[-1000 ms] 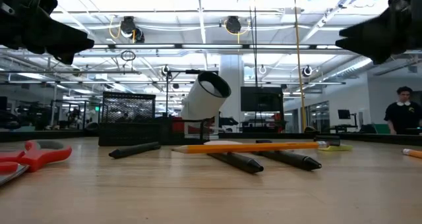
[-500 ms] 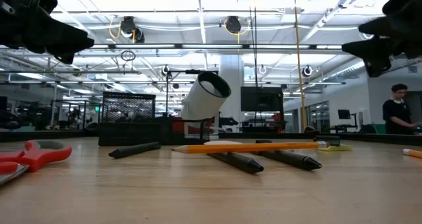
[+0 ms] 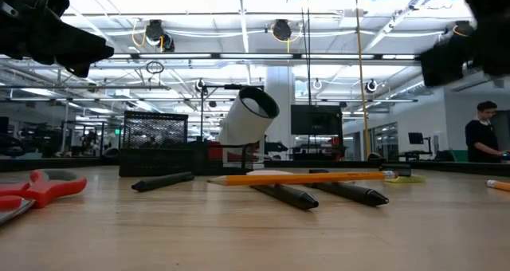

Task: Pick and place office supplies into organizer
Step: Put the orange pencil into the black desk organizer

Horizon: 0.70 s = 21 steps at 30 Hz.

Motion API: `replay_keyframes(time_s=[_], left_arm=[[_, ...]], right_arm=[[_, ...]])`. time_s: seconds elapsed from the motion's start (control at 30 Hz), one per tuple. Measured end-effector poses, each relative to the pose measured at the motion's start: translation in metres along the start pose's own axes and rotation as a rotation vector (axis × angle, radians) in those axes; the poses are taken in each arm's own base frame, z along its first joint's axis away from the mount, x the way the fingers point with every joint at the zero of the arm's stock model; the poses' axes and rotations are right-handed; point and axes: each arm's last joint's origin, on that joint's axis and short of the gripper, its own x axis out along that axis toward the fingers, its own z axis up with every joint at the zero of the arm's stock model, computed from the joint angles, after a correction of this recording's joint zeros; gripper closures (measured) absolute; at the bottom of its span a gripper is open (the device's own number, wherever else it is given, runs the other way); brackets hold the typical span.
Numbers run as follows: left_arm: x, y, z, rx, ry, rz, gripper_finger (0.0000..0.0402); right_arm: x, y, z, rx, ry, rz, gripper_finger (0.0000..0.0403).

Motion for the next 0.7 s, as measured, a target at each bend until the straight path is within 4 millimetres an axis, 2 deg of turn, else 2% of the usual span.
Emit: replay_keyframes(time_s=[0.03, 0.07, 0.17, 0.27, 0.37, 0.47, 0.57, 0.7], left_arm=[[0.0, 0.0, 0.0, 0.0, 0.0, 0.0, 0.0256], [0.0, 0.0, 0.0, 0.0, 0.0, 0.0, 0.0256], [0.0, 0.0, 0.0, 0.0, -0.001, 0.0, 0.0256], [0.0, 0.0, 0.0, 0.0, -0.001, 0.0, 0.0256], [0.0, 0.0, 0.0, 0.0, -0.001, 0.0, 0.0256], [0.0, 0.0, 0.0, 0.0, -0.001, 0.0, 0.0256], [0.0, 0.0, 0.0, -0.001, -0.001, 0.0, 0.0256], [0.0, 0.0, 0.0, -0.001, -0.001, 0.0, 0.0256]], right_arm=[[0.005, 0.0, -0.007, -0.017, 0.077, 0.015, 0.0195], [0.013, 0.001, -0.005, -0.024, 0.112, 0.044, 0.0195], [0.037, 0.008, 0.01, -0.053, 0.101, 0.129, 0.0195], [0.054, 0.011, 0.009, -0.114, 0.177, 0.13, 0.0195], [0.066, 0.014, 0.017, -0.164, 0.149, 0.134, 0.0195], [0.075, 0.014, 0.011, -0.199, 0.206, 0.128, 0.0195], [0.088, 0.013, 0.011, -0.159, 0.224, 0.105, 0.0195], [0.101, 0.008, -0.007, -0.195, 0.313, 0.013, 0.0195]])
